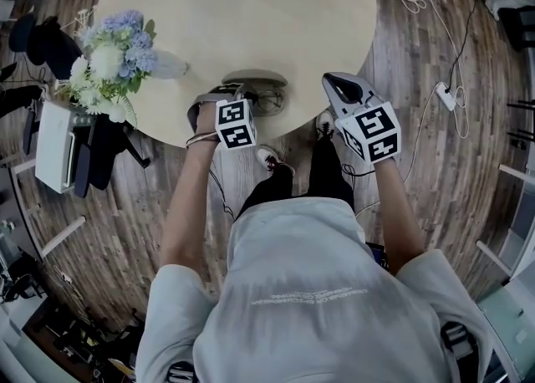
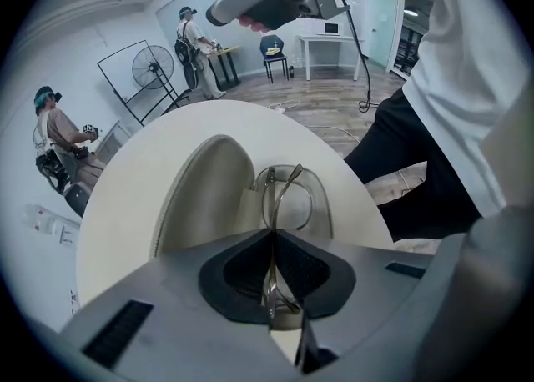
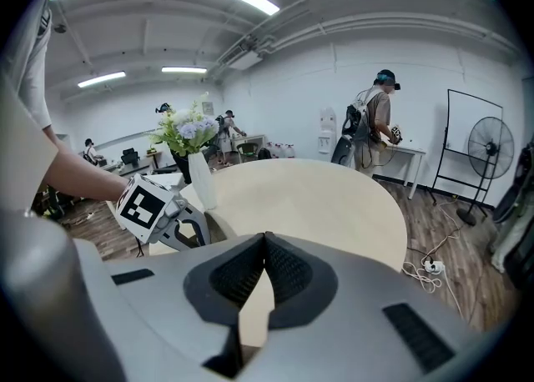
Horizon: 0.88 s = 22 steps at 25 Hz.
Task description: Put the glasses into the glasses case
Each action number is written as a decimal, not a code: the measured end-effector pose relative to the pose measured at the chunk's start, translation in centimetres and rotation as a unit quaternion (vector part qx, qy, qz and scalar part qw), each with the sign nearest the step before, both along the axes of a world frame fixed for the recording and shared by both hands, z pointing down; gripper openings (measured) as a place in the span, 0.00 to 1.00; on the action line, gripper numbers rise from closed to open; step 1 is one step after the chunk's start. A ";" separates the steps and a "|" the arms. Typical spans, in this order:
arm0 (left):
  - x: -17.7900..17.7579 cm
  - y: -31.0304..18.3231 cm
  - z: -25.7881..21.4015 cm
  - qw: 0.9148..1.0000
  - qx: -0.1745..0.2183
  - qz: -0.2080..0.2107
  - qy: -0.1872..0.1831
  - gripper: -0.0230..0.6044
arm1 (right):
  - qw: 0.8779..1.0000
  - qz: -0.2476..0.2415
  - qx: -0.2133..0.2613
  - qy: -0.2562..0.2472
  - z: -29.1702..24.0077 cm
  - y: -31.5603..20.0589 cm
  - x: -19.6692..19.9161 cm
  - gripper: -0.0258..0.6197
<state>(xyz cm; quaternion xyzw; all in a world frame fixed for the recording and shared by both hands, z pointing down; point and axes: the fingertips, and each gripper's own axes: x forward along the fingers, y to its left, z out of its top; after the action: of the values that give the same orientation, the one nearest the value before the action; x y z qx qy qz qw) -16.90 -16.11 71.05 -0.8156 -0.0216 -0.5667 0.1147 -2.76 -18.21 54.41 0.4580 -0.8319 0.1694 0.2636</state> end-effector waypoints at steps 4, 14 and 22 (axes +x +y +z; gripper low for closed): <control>0.0 -0.2 0.1 1.000 0.013 -0.006 -0.004 0.08 | 1.000 0.001 -0.004 0.002 0.2 0.3 0.4 0.04; 0.3 -0.7 1.0 0.998 0.041 -0.042 -0.013 0.08 | 1.000 0.001 -0.013 0.000 0.8 1.2 0.6 0.04; -0.1 -1.5 -0.3 0.995 0.030 -0.091 0.008 0.22 | 1.000 -0.006 -0.019 -0.002 1.1 1.6 0.8 0.04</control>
<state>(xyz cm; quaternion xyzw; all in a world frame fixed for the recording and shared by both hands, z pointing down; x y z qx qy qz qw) -16.96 -17.62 70.79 -0.8151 0.0709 -0.5684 0.0870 -1.96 -16.56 55.51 0.4472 -0.8318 0.1847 0.2719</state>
